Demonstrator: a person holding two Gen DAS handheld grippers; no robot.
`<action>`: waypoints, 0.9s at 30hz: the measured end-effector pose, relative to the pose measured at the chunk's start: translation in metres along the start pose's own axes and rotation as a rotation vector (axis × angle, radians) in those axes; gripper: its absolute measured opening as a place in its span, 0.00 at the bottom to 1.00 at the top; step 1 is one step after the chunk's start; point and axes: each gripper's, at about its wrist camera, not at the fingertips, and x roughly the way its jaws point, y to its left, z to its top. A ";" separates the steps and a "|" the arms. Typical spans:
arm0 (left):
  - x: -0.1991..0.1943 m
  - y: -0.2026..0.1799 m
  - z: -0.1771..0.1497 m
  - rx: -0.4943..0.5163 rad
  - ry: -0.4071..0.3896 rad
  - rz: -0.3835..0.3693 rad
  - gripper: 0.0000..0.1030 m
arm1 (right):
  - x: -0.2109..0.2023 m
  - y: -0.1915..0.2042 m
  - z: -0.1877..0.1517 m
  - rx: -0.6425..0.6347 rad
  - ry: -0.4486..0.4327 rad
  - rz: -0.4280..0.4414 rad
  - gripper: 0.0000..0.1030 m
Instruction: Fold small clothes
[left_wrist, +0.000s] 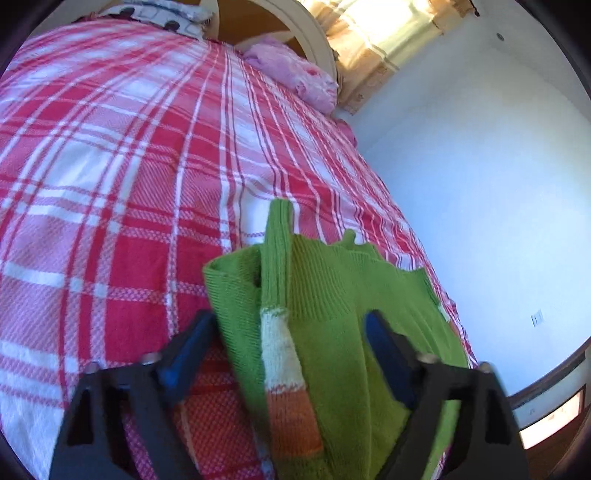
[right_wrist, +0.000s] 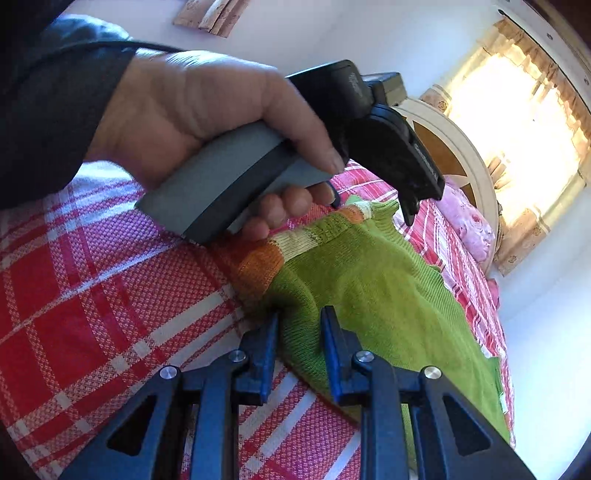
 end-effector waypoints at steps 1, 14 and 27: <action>0.003 0.003 0.003 -0.010 0.002 0.006 0.55 | -0.002 0.002 0.000 -0.005 -0.002 -0.003 0.23; -0.012 0.016 -0.003 -0.114 -0.059 -0.093 0.16 | -0.036 -0.008 -0.005 0.099 -0.072 0.056 0.11; -0.023 -0.018 0.009 -0.156 -0.186 -0.214 0.16 | -0.069 -0.091 -0.028 0.400 -0.173 0.113 0.10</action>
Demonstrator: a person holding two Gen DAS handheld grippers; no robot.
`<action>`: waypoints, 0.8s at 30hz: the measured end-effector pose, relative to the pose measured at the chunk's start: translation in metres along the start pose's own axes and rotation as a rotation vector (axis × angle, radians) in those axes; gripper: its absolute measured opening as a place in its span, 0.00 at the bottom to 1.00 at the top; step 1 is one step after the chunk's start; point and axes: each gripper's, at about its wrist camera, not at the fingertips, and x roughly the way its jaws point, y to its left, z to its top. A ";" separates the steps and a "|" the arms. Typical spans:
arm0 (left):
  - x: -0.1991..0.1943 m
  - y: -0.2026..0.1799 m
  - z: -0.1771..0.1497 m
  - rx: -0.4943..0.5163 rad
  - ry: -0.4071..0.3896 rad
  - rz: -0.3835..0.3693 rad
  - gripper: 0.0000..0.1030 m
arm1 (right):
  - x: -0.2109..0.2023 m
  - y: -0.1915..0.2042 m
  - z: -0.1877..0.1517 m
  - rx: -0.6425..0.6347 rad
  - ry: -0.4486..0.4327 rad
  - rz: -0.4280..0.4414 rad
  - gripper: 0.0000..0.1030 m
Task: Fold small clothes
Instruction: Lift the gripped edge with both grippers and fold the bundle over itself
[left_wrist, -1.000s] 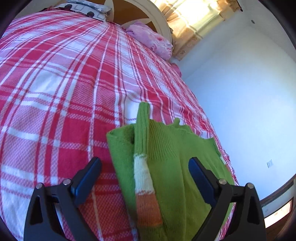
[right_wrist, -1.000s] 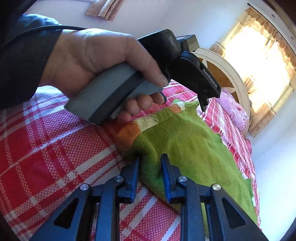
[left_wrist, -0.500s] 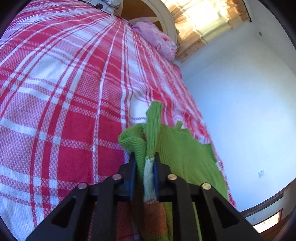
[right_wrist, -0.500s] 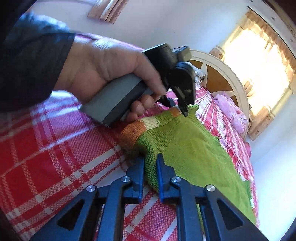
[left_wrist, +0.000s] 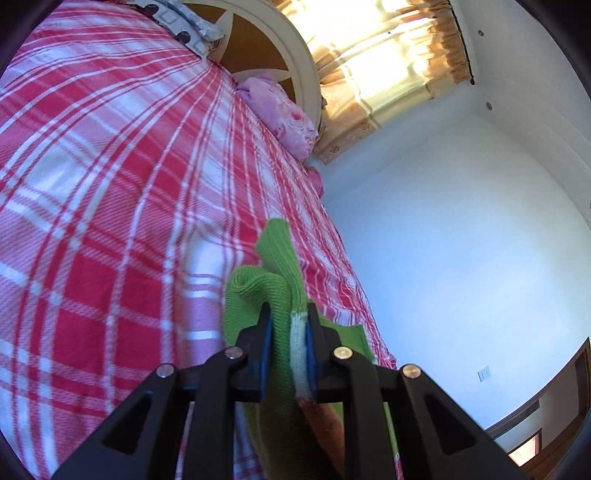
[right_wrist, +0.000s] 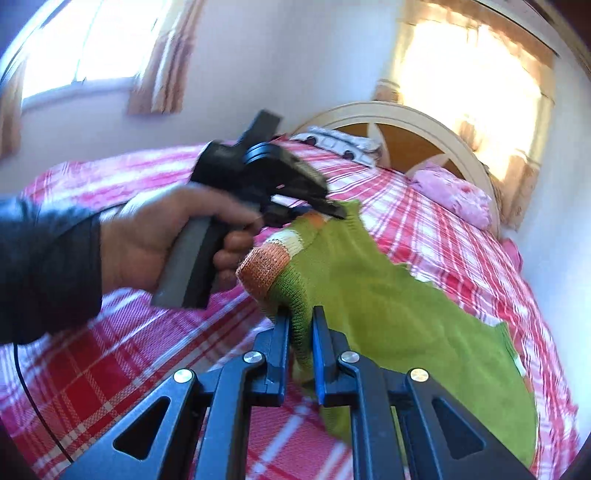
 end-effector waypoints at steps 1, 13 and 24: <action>0.002 -0.004 0.001 0.002 -0.004 -0.003 0.16 | 0.000 -0.006 0.001 0.019 -0.003 0.000 0.10; 0.039 -0.076 0.000 0.088 0.023 -0.036 0.16 | -0.032 -0.080 -0.017 0.211 -0.041 -0.021 0.09; 0.106 -0.134 -0.018 0.153 0.109 -0.032 0.16 | -0.051 -0.156 -0.048 0.393 -0.045 -0.053 0.09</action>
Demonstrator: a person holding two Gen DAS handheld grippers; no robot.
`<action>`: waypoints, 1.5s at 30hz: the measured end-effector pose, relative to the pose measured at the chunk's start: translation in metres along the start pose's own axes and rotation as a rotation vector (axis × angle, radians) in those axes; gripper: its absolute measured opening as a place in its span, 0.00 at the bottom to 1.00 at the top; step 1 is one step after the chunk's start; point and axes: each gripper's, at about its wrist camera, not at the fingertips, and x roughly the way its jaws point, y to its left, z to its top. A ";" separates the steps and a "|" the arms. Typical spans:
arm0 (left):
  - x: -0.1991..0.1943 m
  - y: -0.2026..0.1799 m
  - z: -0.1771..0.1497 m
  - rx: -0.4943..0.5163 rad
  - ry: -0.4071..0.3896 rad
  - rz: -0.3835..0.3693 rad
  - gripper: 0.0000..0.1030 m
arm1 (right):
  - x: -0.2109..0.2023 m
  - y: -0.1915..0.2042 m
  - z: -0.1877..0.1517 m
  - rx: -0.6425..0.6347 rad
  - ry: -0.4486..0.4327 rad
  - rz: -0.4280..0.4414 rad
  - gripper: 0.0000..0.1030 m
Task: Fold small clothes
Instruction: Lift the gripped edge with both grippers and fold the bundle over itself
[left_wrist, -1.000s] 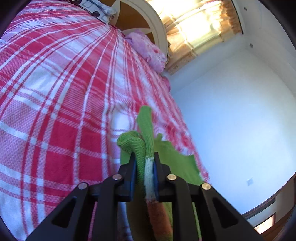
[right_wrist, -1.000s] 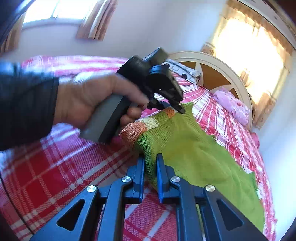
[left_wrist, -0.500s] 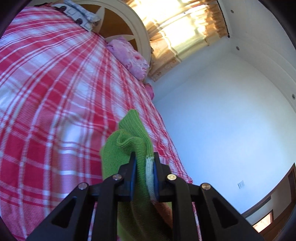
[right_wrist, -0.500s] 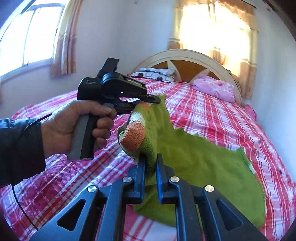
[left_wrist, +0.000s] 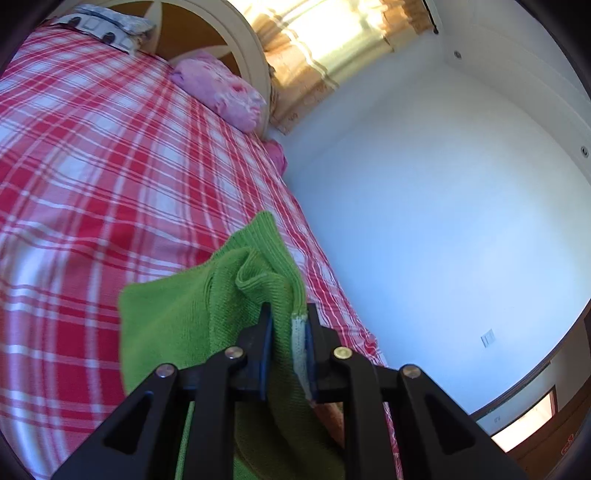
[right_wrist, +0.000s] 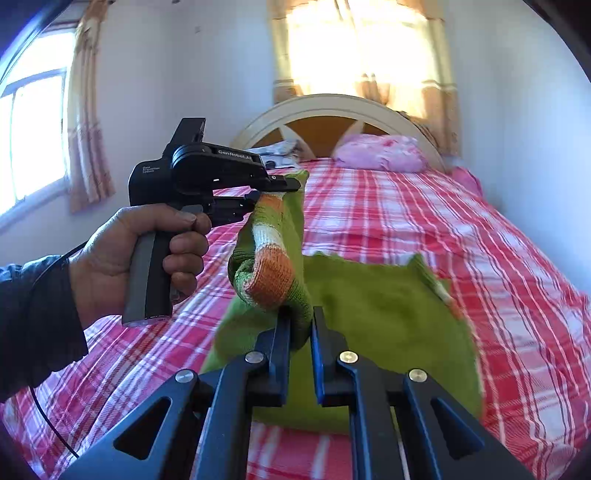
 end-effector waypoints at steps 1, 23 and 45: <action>0.007 -0.005 -0.001 0.007 0.010 0.001 0.16 | -0.002 -0.009 -0.001 0.020 0.001 -0.004 0.09; 0.119 -0.086 -0.055 0.197 0.229 0.110 0.18 | -0.009 -0.131 -0.057 0.441 0.098 0.007 0.09; 0.006 -0.076 -0.153 0.531 0.072 0.398 0.65 | -0.052 -0.154 -0.034 0.487 -0.020 -0.117 0.50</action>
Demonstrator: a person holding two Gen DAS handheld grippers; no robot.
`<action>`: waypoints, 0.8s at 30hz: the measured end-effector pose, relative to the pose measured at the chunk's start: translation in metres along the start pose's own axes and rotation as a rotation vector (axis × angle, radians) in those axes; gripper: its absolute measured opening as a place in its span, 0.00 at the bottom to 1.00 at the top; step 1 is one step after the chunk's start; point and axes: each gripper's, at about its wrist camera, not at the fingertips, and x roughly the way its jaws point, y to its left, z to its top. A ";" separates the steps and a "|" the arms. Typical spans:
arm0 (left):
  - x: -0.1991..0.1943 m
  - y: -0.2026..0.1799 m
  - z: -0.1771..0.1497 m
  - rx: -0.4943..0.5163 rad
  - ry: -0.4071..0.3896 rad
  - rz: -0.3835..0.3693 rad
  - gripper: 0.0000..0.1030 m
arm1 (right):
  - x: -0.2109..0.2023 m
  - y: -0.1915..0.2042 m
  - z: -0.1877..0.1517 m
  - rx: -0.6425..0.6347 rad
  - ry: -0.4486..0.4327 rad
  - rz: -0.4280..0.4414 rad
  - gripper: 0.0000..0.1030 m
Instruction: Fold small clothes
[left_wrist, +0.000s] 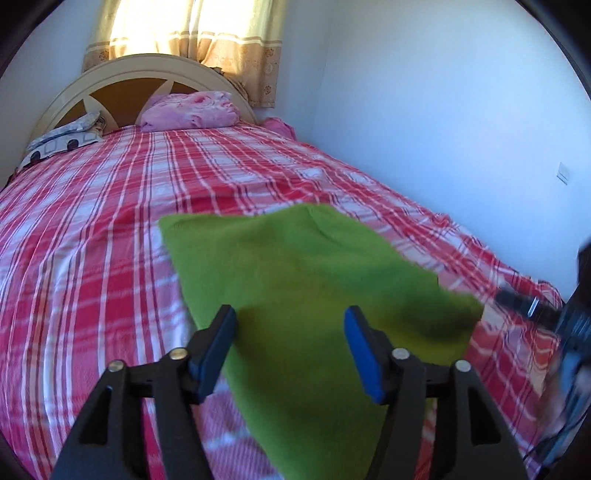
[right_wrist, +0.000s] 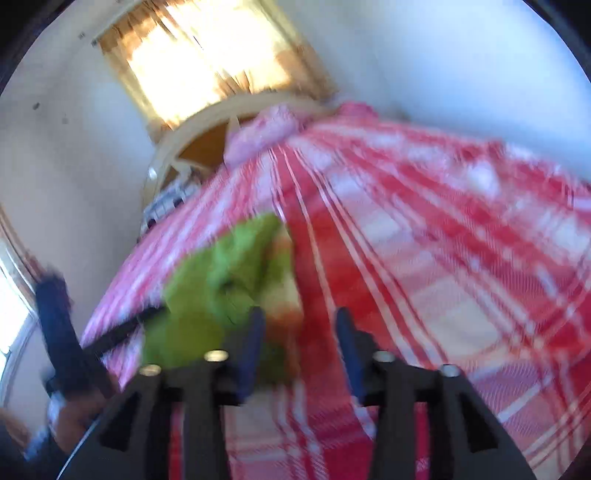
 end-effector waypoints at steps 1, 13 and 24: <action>0.001 -0.001 -0.003 0.002 0.004 0.008 0.67 | 0.005 0.014 0.008 -0.041 0.008 0.030 0.50; 0.007 0.008 -0.024 -0.022 0.062 0.023 0.76 | 0.087 0.054 0.007 -0.212 0.213 0.025 0.45; 0.021 0.014 -0.034 -0.080 0.125 0.007 0.90 | 0.102 0.027 -0.001 -0.245 0.258 -0.091 0.38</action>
